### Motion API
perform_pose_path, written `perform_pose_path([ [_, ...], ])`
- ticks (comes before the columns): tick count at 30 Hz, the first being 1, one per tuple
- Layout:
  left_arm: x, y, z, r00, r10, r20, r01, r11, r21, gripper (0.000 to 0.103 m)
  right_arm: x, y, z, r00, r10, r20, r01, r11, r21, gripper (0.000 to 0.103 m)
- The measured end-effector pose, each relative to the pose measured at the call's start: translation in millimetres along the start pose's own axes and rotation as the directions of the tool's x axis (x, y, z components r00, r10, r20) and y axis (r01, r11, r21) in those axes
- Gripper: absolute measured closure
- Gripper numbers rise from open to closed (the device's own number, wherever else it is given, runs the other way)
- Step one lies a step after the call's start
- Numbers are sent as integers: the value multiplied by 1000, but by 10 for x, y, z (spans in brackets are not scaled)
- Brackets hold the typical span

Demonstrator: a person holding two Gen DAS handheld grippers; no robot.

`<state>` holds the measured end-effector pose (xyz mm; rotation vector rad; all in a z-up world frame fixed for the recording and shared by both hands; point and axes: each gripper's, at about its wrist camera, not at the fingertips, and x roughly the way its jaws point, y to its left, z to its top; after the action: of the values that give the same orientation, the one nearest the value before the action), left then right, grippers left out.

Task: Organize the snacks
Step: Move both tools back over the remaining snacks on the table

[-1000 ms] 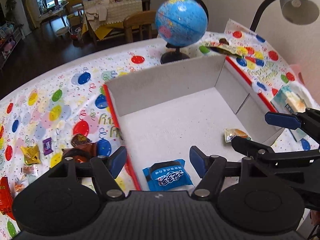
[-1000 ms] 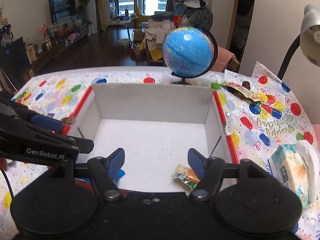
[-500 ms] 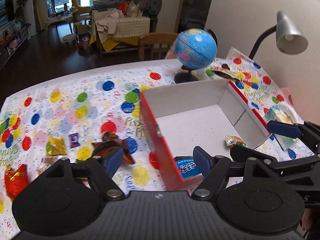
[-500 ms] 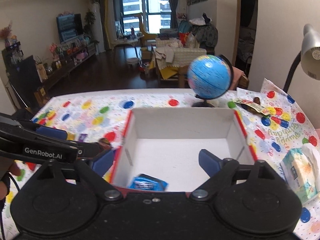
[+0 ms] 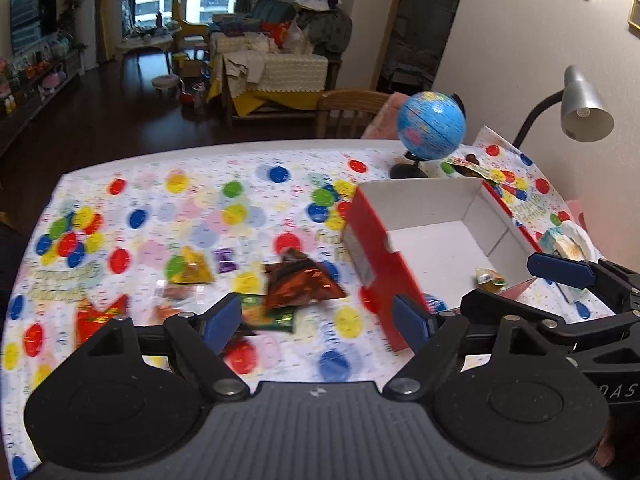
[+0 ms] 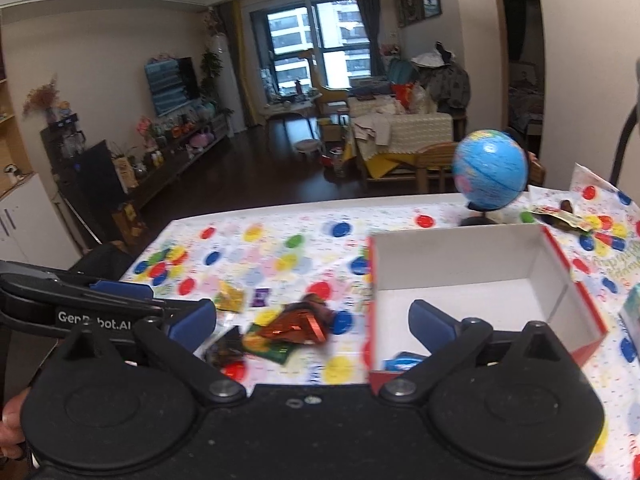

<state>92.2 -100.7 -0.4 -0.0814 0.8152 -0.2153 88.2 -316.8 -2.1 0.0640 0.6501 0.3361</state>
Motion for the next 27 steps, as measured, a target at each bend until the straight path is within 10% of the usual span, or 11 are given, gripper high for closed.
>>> perform_pose_path([
  [7,-275,470,-153,999,26,47,-24,999,-41,1,60,424,-84,999,41,4,-41,999,-8,0],
  [27,32,1863,-440,975,211,-72,-222,953,-206,0,862,1391,-369,991,36,-129,-49,994,-96,0],
])
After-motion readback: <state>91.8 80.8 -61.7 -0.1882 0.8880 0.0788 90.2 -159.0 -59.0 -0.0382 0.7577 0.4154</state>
